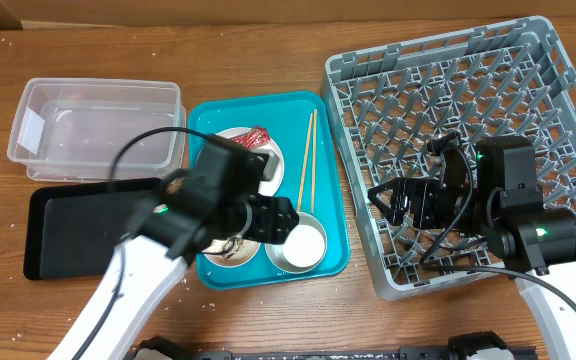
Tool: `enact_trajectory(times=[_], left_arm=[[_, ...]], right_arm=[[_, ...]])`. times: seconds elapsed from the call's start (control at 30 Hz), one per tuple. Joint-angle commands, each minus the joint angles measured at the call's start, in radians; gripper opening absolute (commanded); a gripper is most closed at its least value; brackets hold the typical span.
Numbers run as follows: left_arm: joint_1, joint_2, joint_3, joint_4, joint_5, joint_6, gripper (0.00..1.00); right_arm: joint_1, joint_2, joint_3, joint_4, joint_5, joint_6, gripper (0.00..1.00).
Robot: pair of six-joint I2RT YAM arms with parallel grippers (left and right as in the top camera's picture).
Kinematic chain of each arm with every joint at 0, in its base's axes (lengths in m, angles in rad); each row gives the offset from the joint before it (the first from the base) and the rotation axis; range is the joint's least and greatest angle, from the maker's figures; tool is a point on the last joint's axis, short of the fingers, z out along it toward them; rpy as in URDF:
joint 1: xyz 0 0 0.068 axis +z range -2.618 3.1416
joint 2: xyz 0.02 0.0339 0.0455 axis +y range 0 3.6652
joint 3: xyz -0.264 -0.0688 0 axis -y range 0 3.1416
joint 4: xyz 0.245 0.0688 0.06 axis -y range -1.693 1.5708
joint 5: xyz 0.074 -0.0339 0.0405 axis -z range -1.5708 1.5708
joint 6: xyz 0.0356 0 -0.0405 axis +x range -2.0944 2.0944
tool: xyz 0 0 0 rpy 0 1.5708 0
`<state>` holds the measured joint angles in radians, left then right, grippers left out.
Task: Sort waste into correct bins and load items into the dishwasher
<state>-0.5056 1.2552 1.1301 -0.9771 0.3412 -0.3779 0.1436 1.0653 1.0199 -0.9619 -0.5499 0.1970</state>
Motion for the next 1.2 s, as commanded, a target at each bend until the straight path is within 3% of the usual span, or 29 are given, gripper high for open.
enact_trajectory(times=[0.0,0.13,0.27,0.33,0.5,0.73,0.87,1.03,1.17], left_arm=[[-0.103,0.106,0.016,0.008,-0.17,-0.064,0.68],[-0.19,0.218,0.016,0.025,-0.277,-0.077,0.66],[-0.224,0.327,0.016,0.029,-0.327,-0.132,0.55],[-0.224,0.37,0.016,0.033,-0.325,-0.159,0.44],[-0.214,0.394,0.029,0.033,-0.318,-0.191,0.04],[-0.152,0.297,0.17,-0.048,-0.275,-0.187,0.04],[-0.015,0.219,0.208,-0.025,-0.043,-0.097,0.04],[0.23,0.204,0.207,0.012,0.596,0.118,0.04],[0.314,0.217,0.207,-0.016,0.966,0.224,0.04]], right_arm=[[-0.006,-0.007,0.032,0.002,-0.001,-0.011,1.0],[-0.006,-0.007,0.032,0.005,-0.001,-0.011,1.0],[-0.006,-0.007,0.032,0.005,-0.002,-0.01,1.0],[-0.006,-0.007,0.032,0.005,-0.002,-0.01,1.0],[-0.006,-0.007,0.032,0.001,-0.002,-0.011,1.0],[-0.006,-0.007,0.032,0.007,-0.002,-0.01,1.0],[-0.006,-0.007,0.032,0.03,-0.016,0.031,1.0],[0.006,-0.007,0.032,0.15,-0.21,0.04,0.93],[0.061,-0.007,0.032,0.284,-0.282,0.04,0.93]])
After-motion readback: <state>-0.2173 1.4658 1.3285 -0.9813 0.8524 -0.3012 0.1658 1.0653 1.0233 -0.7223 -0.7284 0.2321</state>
